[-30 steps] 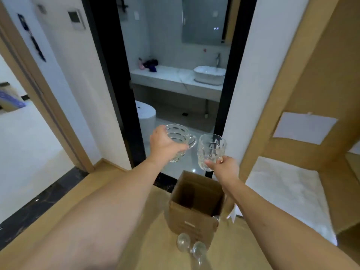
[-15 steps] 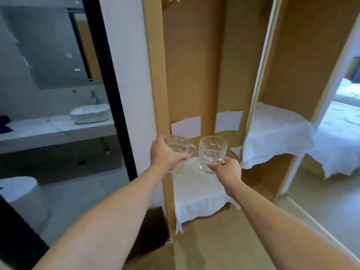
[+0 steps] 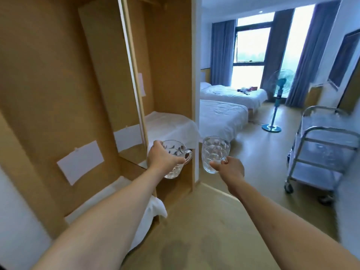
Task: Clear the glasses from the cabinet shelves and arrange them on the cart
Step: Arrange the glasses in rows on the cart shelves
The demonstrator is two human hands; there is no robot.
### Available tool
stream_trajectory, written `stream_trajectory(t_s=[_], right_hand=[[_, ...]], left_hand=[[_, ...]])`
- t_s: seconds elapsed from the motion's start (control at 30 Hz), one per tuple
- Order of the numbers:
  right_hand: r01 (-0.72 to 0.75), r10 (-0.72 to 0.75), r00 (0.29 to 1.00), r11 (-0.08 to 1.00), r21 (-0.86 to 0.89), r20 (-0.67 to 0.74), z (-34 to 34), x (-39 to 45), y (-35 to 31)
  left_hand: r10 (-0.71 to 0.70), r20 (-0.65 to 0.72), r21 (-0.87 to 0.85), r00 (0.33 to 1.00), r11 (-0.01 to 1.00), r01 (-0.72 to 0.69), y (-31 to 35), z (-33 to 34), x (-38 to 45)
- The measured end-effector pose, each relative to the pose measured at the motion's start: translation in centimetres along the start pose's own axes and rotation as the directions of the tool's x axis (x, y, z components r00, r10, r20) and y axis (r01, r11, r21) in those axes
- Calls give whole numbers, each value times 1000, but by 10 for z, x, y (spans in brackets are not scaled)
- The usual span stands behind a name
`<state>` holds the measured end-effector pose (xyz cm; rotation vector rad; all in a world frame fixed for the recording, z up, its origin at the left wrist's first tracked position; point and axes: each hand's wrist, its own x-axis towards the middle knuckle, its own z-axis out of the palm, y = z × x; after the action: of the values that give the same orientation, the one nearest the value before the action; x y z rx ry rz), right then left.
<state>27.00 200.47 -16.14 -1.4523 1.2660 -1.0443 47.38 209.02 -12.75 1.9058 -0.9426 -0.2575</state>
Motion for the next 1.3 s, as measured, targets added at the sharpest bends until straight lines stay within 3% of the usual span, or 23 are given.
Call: stream_trajectory(t_s=[0.2,0.5,0.77,0.93,1.3], right_hand=[[5,-12,993,998,-61,-117,-71,87,22],[-121,92,971,985,-123,-222,-138,209,61],[-192,142,927,975,-114,-348,-133,316,89],[-265,211,856,963,-50,-473,-115,382,94],[-356,277,770,934,-27,-575,-105,509,107]], left_hand=[[109,109,-34,988,994,-106,56,114,48],[152,262,-58,953,988,-141,114,261,128],[205,433,-100,878,979,-179,123,372,229],[225,519,-74,825,973,-219,127,424,299],[284,589,-122,756,957,-265,156,530,416]])
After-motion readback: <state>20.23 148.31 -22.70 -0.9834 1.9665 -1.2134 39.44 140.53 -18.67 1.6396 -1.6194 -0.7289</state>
